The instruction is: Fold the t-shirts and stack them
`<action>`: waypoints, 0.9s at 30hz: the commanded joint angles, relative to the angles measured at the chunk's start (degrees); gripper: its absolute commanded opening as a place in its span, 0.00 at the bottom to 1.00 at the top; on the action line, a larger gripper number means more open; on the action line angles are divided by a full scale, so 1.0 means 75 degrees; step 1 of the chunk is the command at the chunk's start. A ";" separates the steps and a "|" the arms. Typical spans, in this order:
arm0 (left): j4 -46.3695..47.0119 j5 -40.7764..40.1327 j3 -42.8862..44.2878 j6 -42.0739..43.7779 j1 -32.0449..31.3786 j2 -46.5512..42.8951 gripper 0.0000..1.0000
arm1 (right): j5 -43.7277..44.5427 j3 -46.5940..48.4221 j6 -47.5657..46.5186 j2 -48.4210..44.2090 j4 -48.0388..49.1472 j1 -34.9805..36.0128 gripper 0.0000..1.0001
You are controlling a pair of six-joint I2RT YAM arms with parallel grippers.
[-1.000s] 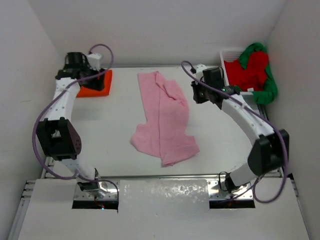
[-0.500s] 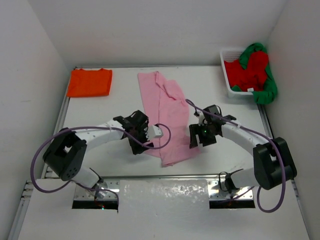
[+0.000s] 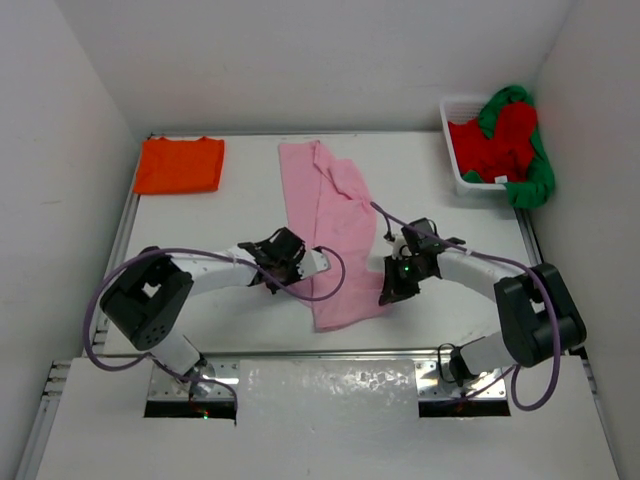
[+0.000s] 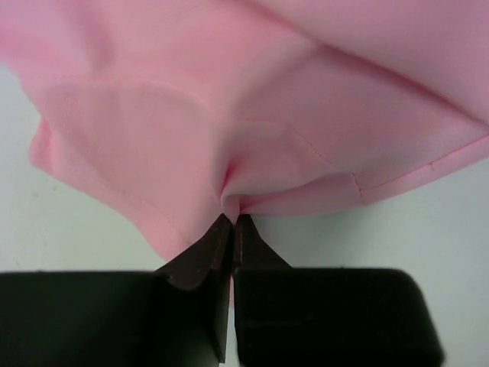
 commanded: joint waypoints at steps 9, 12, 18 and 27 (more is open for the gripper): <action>-0.2190 0.0175 0.5056 -0.1285 0.4650 -0.1807 0.00 | -0.1273 0.2848 -0.1370 -0.0772 -0.0689 0.1916 0.00; -0.2823 -0.0315 0.8459 -0.1567 0.4991 -0.1084 0.00 | -0.1307 0.4090 -0.1334 -0.0504 -0.0585 0.2513 0.00; -0.2055 -0.0914 1.3878 -0.2258 0.4945 0.1036 0.00 | -0.1659 0.5186 -0.0516 -0.0385 0.0621 0.3054 0.00; 0.0620 -0.1233 1.2449 -0.1040 0.2628 0.3346 0.00 | -0.1683 0.3174 0.1885 -0.0724 0.2832 0.2949 0.00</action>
